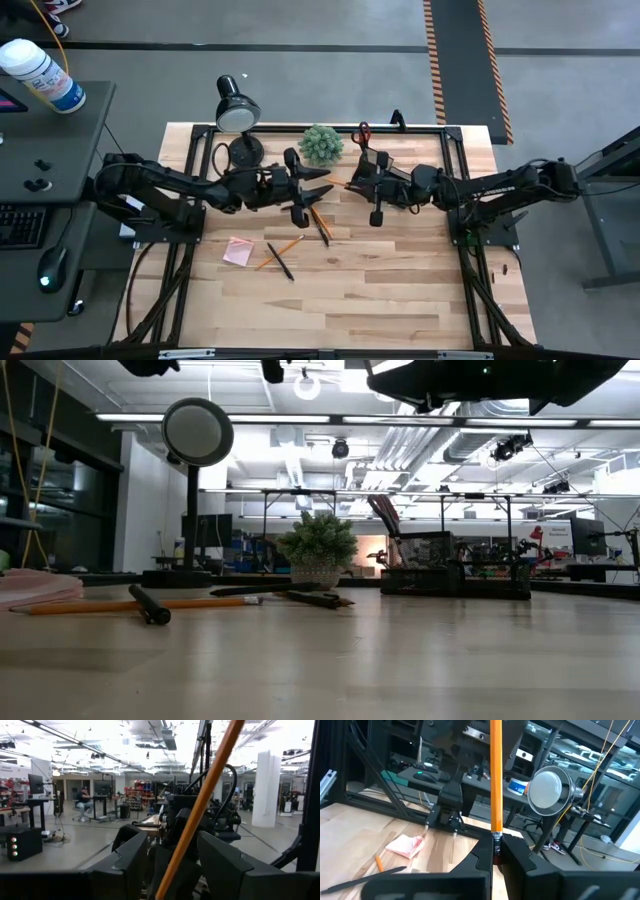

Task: Pick and place office supplies into organizer
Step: Put the middle orange pencil into the black desk organizer

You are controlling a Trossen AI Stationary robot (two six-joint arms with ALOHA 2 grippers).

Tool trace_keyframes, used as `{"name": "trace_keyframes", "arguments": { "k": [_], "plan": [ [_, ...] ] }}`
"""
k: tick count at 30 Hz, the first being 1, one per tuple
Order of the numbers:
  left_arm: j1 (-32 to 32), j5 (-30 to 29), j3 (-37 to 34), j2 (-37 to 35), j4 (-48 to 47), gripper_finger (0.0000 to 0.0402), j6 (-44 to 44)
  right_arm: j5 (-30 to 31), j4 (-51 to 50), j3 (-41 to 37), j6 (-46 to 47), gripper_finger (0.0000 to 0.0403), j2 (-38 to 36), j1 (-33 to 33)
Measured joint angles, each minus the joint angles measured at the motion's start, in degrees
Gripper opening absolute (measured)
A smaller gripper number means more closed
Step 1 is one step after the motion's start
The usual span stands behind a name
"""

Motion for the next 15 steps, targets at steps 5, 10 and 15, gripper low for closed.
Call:
{"name": "trace_keyframes", "arguments": {
  "k": [5, 10, 15],
  "plan": [
    [0.7, 0.9, 0.0, 0.0, 0.4, 0.0169, 0.1, -1.4, 0.4, 0.0, 0.0, 0.0010, 0.0, 0.0],
    [0.6, 3.2, 0.0, 0.0, 0.6, 0.0177, 1.4, -1.5, 0.8, 0.0, 0.0, 0.0010, 0.0, 0.0],
    [0.6, 5.6, 0.0, 0.0, 0.6, 0.0187, 3.7, -1.9, 1.6, 0.0, 0.0, 0.0010, 0.0, 0.0]
  ]
}}
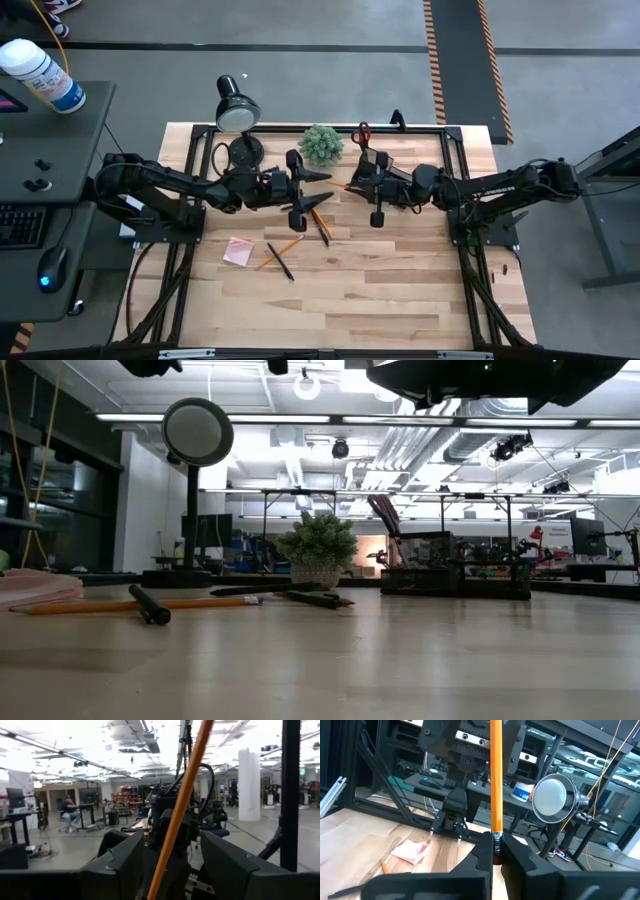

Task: Pick and place office supplies into organizer
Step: Put the middle orange pencil into the black desk organizer

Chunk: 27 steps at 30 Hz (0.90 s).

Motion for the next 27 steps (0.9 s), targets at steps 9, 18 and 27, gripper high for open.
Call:
{"name": "trace_keyframes", "arguments": {
  "k": [9, 18, 27],
  "plan": [
    [0.0, 2.5, 0.0, 0.0, 2.8, 0.0193, 1.0, -0.8, 0.4, 0.0, 0.0, 0.0010, 0.0, 0.0],
    [0.0, 4.7, 3.5, 0.0, 1.2, 0.0188, 2.0, -0.8, 0.4, 0.0, 0.0, 0.0010, 0.0, 0.0],
    [0.0, 4.8, 7.5, 1.4, -3.8, 0.0175, 2.7, -0.7, 0.3, 0.0, 0.0, 0.0010, 0.0, 0.0]
  ]
}}
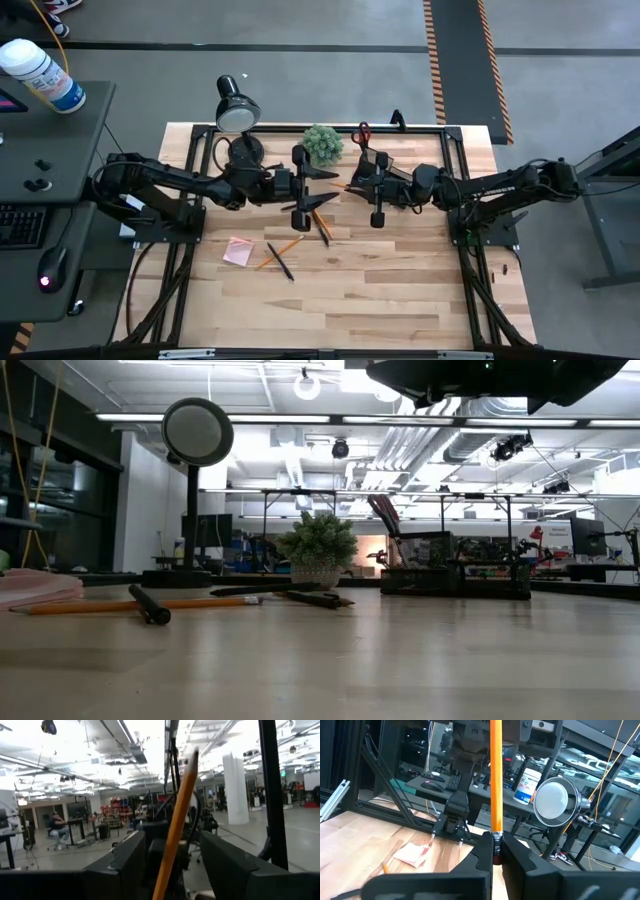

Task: Pick and place office supplies into organizer
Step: Put the middle orange pencil into the black desk organizer

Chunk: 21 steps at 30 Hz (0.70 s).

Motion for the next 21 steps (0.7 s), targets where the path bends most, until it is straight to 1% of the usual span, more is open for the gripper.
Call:
{"name": "trace_keyframes", "arguments": {
  "k": [6, 14, 15, 16, 19, 21],
  "plan": [
    [0.0, 0.6, 0.5, 0.0, 0.1, 0.0124, 0.4, 0.1, -0.3, 0.0, 0.0, 0.0010, 0.0, 0.0],
    [0.0, 0.6, 0.5, 0.0, -0.2, 0.0020, 0.9, -0.2, -1.1, 0.0, 0.2, 0.0010, 0.0, 0.0],
    [0.0, 0.5, 0.5, 0.0, -0.2, 0.0012, 0.9, -0.2, -1.2, 0.0, 0.3, 0.0010, 0.0, 0.0],
    [0.1, 0.4, 0.5, 0.0, -0.3, 0.0009, 0.9, -0.1, -1.3, 0.0, 0.3, 0.0010, 0.0, 0.0],
    [0.0, 0.4, 0.5, 0.0, -0.5, 0.0020, 0.9, -0.2, -1.8, 0.0, 0.3, 0.0010, 0.0, 0.0],
    [0.0, 0.4, 0.5, 0.0, -1.1, 0.0022, 0.8, -0.2, -2.4, 0.0, 0.3, 0.0020, 0.0, 0.0]
  ]
}}
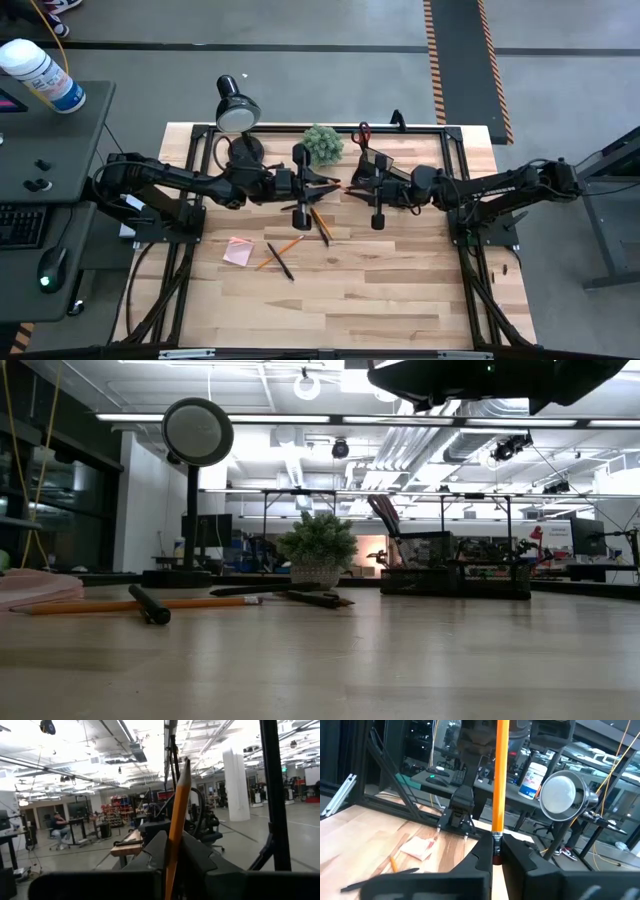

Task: Pick and place office supplies into organizer
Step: Put the middle orange pencil into the black desk organizer

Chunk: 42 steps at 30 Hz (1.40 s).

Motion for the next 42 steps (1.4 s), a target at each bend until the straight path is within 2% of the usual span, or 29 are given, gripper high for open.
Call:
{"name": "trace_keyframes", "arguments": {
  "k": [6, 14, 21, 24, 27, 31, 34, 42],
  "plan": [
    [1.2, 1.0, 0.0, 0.0, -1.4, 0.0008, 0.0, 2.5, -2.5, 0.0, 0.9, 0.0097, 0.0, 0.0],
    [5.7, 4.9, 0.0, 0.0, -4.4, 0.0005, -3.1, 16.7, -11.5, 0.0, 1.2, 0.0171, -2.6, 2.7],
    [9.9, 9.3, -0.1, 0.0, -5.5, 0.0004, -3.4, 31.0, -30.1, 0.0, 9.5, 0.0171, -6.9, 8.0],
    [11.9, 11.0, -0.1, 0.0, -5.3, 0.0002, -3.4, 31.6, -37.7, 0.0, 16.8, 0.0164, -7.0, 9.8],
    [13.7, 12.3, 0.0, 1.6, -2.2, 0.0002, -3.2, 29.7, -42.9, 0.0, 24.6, 0.0158, -6.1, 11.4],
    [15.5, 13.3, 0.0, 5.9, 5.8, 0.0002, -3.3, 28.0, -44.6, 0.0, 29.9, 0.0150, -4.0, 14.2],
    [17.1, 13.2, 0.9, 10.3, 8.1, 0.0002, -5.2, 28.0, -43.8, 0.0, 31.3, 0.0146, -2.2, 16.4],
    [20.3, 14.3, 13.3, 23.2, 6.4, 0.0002, -9.5, 32.1, -39.8, 0.0, 32.3, 0.0144, 0.5, 21.2]
  ]
}}
